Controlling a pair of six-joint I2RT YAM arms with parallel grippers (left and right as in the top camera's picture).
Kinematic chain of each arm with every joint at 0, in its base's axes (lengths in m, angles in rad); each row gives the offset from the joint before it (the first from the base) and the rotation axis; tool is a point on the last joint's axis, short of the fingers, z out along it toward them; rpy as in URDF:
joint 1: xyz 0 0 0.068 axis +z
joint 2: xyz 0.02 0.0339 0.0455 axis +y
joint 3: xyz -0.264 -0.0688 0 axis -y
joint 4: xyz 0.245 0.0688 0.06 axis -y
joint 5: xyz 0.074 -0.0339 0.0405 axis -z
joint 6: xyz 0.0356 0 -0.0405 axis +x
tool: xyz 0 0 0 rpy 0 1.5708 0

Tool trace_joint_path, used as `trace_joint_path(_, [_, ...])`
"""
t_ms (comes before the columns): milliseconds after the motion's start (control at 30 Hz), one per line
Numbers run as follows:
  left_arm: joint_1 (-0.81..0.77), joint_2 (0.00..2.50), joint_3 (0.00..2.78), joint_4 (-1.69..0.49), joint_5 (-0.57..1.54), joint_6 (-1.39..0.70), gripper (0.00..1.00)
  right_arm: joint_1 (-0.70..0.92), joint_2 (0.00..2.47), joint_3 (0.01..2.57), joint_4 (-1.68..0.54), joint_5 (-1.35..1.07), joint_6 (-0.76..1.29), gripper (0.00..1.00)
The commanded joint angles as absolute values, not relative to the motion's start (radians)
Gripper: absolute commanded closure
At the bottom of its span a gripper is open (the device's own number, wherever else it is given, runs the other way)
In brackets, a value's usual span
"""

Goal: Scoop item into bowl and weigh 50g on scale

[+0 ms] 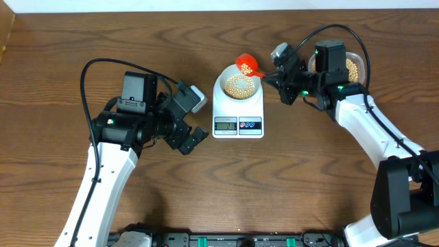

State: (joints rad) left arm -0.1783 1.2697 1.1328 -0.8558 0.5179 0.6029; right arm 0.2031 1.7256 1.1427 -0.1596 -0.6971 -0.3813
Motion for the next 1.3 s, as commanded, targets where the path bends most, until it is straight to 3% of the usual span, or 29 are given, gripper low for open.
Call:
trace_joint_path(0, [-0.174,1.261,1.171,-0.856,0.515,0.609,0.02,0.219,1.701,1.144,-0.17,-0.641,-0.398,0.99])
trace_joint_path(1267, [-0.174,1.261,1.171,-0.856,0.515,0.609,0.02,0.224,1.672,1.145,-0.183,-0.668,-0.408,0.99])
